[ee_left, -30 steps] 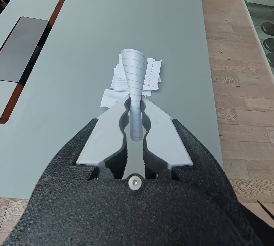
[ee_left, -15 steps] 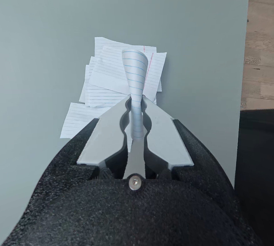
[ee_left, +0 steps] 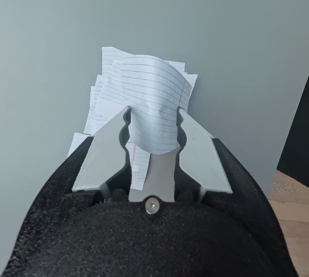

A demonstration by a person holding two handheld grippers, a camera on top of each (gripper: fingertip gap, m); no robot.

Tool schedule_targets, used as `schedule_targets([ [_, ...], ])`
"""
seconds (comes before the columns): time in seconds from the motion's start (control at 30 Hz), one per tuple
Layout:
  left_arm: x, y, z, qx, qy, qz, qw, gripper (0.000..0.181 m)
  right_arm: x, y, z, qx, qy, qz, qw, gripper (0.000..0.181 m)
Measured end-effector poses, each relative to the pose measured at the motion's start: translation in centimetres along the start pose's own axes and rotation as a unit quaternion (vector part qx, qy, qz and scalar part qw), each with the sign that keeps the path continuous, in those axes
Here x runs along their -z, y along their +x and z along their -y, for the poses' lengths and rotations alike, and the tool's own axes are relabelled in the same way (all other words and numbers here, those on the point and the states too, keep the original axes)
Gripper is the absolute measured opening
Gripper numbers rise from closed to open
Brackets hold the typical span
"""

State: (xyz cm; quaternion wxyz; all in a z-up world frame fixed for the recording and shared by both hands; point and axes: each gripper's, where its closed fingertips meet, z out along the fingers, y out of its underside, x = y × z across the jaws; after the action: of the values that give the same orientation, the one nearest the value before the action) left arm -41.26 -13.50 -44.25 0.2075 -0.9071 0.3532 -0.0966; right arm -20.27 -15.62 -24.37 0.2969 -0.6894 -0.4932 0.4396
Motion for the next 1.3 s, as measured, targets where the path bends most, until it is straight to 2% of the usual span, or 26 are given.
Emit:
schedule_targets([
  [0.03,-0.5,-0.2,-0.1,0.012,-0.01,0.001,1.0,0.065,0.6,0.5,0.1,0.007,-0.005,0.01,1.0,0.02],
  [0.1,-1.2,-1.0,-0.7,0.021,-0.036,0.02,0.999,0.073,1.7,1.2,0.3,0.019,-0.007,0.027,0.999,0.02],
  [0.27,-1.7,-1.2,-0.6,0.072,-0.034,0.028,0.996,0.079,3.4,3.2,0.0,0.01,-0.001,0.043,0.999,0.02],
  [0.43,-1.3,-1.4,0.0,0.124,0.003,0.033,0.992,0.062,3.1,4.9,-0.4,-0.008,0.002,0.039,0.999,0.02],
  [0.5,-1.6,-1.9,-0.7,0.154,0.007,0.046,0.987,0.044,2.9,5.3,0.1,-0.015,0.008,0.037,0.999,0.02],
  [0.57,-2.7,-2.7,-2.2,0.19,-0.009,0.067,0.98,0.038,2.6,5.7,0.3,-0.018,0.007,0.036,0.999,0.02],
  [0.63,-4.5,-2.3,-3.2,0.213,-0.019,0.06,0.975,0.033,2.3,6.0,0.3,-0.015,-0.001,0.035,0.999,0.02],
  [0.67,-4.8,-2.6,-3.1,0.2,-0.011,0.075,0.977,0.018,2.2,6.2,0.4,-0.011,-0.001,0.034,0.999,0.02],
  [0.77,-5.1,-2.2,-2.7,0.175,-0.007,0.076,0.982,0.028,2.5,6.7,1.0,-0.008,0.006,0.036,0.999,0.02],
  [0.83,-4.7,-1.8,-2.2,0.189,-0.002,0.068,0.98,0.033,2.9,7.5,1.1,-0.011,0.012,0.036,0.999,0.02],
  [0.93,-2.2,-1.9,0.8,0.229,0.062,0.091,0.967,0.035,4.0,9.3,1.1,-0.011,0.018,0.031,0.999,0.02],
  [1.1,0.8,0.0,9.0,0.287,0.185,0.135,0.93,0.043,6.8,14.5,0.4,-0.017,0.029,0.029,0.999,0.02],
  [1.2,-0.4,1.2,15.2,0.329,0.241,0.149,0.901,0.045,9.5,18.5,-0.6,-0.016,0.028,0.035,0.999,0.02],
  [1.3,-4.0,1.9,21.4,0.37,0.266,0.144,0.878,0.046,13.0,22.7,-1.4,-0.018,0.023,0.041,0.999,0.02],
])
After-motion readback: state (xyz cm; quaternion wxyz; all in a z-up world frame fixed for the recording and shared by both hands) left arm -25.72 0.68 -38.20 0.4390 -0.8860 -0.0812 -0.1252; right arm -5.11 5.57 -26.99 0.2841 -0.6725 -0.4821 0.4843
